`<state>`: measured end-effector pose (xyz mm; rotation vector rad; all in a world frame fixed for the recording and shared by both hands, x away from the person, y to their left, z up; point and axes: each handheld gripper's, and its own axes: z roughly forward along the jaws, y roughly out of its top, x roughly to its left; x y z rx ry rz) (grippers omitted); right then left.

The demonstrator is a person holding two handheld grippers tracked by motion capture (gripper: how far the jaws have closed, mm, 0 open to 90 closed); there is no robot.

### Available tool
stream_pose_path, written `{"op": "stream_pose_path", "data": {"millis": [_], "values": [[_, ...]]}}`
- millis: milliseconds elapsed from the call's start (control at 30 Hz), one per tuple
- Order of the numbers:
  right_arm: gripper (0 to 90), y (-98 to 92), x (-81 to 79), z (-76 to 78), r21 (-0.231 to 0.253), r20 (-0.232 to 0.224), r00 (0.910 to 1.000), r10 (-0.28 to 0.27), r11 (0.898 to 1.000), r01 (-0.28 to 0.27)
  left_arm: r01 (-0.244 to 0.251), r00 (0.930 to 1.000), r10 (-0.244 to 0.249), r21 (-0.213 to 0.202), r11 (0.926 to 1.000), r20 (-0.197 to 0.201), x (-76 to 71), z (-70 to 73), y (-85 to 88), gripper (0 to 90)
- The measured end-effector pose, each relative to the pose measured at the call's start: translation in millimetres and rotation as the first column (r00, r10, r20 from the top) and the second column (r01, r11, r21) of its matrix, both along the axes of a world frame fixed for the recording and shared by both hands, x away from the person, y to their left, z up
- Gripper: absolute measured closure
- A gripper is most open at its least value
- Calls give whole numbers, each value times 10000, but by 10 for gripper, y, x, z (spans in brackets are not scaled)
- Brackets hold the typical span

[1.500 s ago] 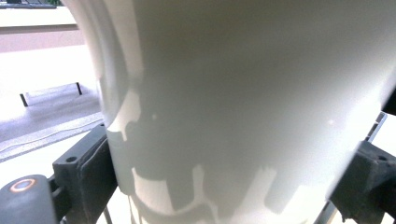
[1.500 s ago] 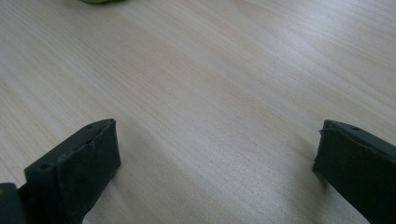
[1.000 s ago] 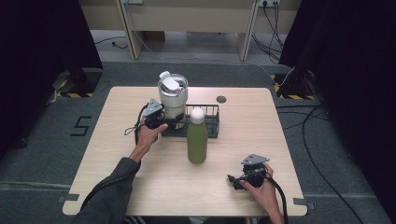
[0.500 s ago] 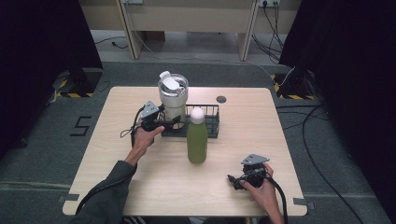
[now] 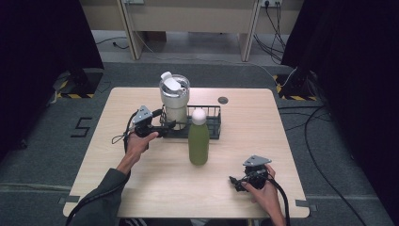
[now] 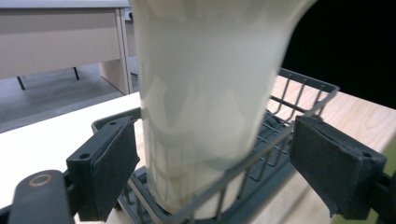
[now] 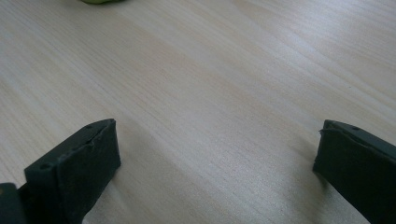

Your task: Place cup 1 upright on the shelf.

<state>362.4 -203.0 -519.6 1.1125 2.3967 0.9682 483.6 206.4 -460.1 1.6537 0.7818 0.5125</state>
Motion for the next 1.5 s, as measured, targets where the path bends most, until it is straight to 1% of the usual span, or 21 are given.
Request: {"op": "stream_pose_path", "data": {"millis": [67,100,167,200,233,267,300,367,400,433,467,500,600,667,700,833,867,933,1067,1200,1500], "values": [[3,0,0,0,-2,6,10000,0,10000,0,113,9999,-113,140,9998,-3,-67,20,1,146],[3,0,0,0,-2,6,10000,0,10000,0,113,9999,-113,140,9998,-3,-67,20,1,147],[3,0,0,0,-1,3,10000,2,10000,-2,201,9998,-201,104,9997,-54,-111,33,7,147],[3,0,0,0,-1,3,10000,2,10000,-2,278,9996,-277,151,9995,-65,-155,48,11,147],[3,0,0,0,-1,3,10000,2,10000,-2,278,9996,-277,151,9995,-65,-155,48,11,146],[3,0,0,0,-2,5,10000,3,10000,-3,299,9995,-297,112,9995,-133,-200,59,23,146],[3,0,0,0,-2,5,10000,3,10000,-3,299,9995,-297,112,9995,-133,-200,59,23,147],[3,0,0,0,-1,4,10000,3,10000,-3,323,9991,-319,137,9994,-261,-244,67,33,146],[3,0,0,0,-1,3,10000,3,10000,-3,339,9986,-332,189,9992,-408,-295,75,49,147],[3,0,0,0,-1,3,10000,3,10000,-3,339,9986,-332,189,9992,-408,-295,75,49,147],[3,0,0,0,-3,7,10000,4,10000,-4,355,9979,-350,76,9993,-545,-357,69,66,147],[3,0,0,0,-3,7,10000,4,10000,-4,355,9979,-350,76,9993,-545,-357,69,66,147],[4,0,0,0,-4,7,10000,5,10000,-5,365,9976,-341,397,9985,-601,-460,46,83,147],[3,0,0,0,-2,7,10000,-1,10000,1,432,9967,-405,367,9984,-703,-520,29,98,147],[3,0,0,0,-2,7,10000,-1,10000,1,461,9964,-433,367,9983,-724,-549,25,106,147],[3,0,0,0,-3,8,10000,3,10000,-3,487,9972,-463,402,9980,-590,-642,33,132,147],[3,0,0,0,-3,8,10000,1,10000,0,527,9970,-505,353,9980,-593,-672,40,140,147],[3,0,0,0,-3,10,10000,1,10000,-1,523,9971,-502,354,9980,-571,-686,41,144,147],[4,0,0,0,-2,6,10000,2,10000,-2,599,9963,-571,436,9973,-640,-748,28,174,147],[4,0,0,0,-2,9,10000,1,10000,-1,579,9961,-547,458,9973,-686,-777,11,204,147],[3,0,0,0,-3,7,10000,3,10000,-3,525,9953,-477,547,9971,-847,-854,-68,290,147]]}}
